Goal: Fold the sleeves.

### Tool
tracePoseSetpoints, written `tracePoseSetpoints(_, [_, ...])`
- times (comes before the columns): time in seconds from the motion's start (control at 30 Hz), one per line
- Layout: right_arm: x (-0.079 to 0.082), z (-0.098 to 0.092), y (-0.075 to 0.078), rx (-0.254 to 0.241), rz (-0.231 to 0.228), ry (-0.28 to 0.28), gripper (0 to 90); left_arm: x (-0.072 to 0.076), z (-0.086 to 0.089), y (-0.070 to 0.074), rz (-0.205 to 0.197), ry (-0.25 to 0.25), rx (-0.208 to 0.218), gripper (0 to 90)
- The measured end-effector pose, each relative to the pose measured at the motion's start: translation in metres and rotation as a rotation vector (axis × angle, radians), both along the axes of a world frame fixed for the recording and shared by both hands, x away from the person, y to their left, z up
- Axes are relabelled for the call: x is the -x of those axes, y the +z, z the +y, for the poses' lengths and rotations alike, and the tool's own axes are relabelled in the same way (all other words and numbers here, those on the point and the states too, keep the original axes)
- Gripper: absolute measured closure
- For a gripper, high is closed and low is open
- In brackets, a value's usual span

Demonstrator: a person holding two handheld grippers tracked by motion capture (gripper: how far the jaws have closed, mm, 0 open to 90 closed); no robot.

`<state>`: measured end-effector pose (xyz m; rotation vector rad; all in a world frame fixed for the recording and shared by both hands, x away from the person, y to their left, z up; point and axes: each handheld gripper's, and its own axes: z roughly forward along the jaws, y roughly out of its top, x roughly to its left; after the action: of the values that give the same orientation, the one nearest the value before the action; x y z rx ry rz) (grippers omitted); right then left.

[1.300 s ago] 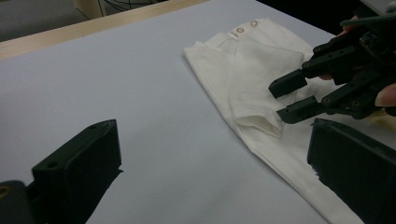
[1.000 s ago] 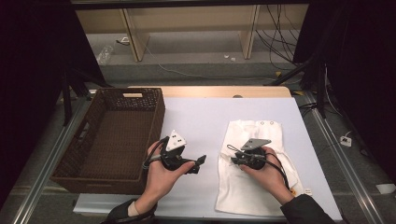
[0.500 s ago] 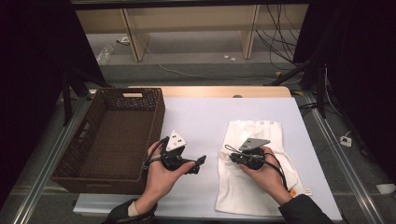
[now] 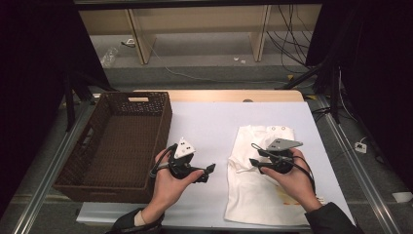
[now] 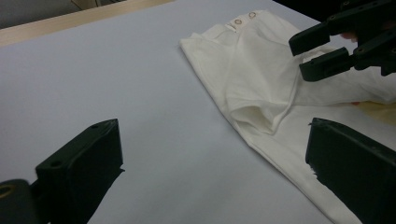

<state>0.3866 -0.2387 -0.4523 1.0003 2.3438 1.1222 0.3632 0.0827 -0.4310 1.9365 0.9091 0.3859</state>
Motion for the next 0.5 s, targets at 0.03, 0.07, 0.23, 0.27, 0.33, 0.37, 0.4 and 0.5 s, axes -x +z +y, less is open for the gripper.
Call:
tracePoseSetpoints(0.03, [0.0, -0.006, 0.001, 0.008, -0.004, -0.012, 46.9, 0.0, 0.0, 0.0, 0.0, 0.001, 0.001, 3.5])
tracePoseSetpoints(0.07, [0.001, -0.012, 0.001, 0.013, -0.007, -0.023, 45.7, 0.0, 0.0, 0.0, 0.001, 0.001, 0.003, 3.5])
tracePoseSetpoints(0.23, [0.007, -0.04, 0.001, -0.008, -0.005, -0.084, 42.3, -0.001, 0.0, -0.003, 0.01, -0.001, 0.004, 3.7])
tracePoseSetpoints(0.27, [0.009, -0.046, 0.001, -0.014, -0.005, -0.093, 41.4, -0.001, 0.001, -0.003, 0.011, -0.002, 0.002, 3.8])
tracePoseSetpoints(0.33, [0.011, -0.052, 0.001, -0.017, -0.001, -0.106, 39.8, -0.001, 0.0, -0.004, 0.013, -0.002, 0.002, 3.9])
tracePoseSetpoints(0.37, [0.012, -0.055, 0.001, -0.019, -0.003, -0.109, 39.1, -0.001, 0.001, -0.004, 0.014, -0.002, 0.002, 3.9])
tracePoseSetpoints(0.4, [0.013, -0.058, 0.0, -0.024, -0.002, -0.115, 38.3, -0.001, 0.001, -0.004, 0.015, -0.002, 0.003, 3.9])
tracePoseSetpoints(0.5, [0.015, -0.063, 0.001, -0.036, -0.003, -0.127, 35.8, -0.001, 0.001, -0.005, 0.016, -0.001, 0.004, 4.0])
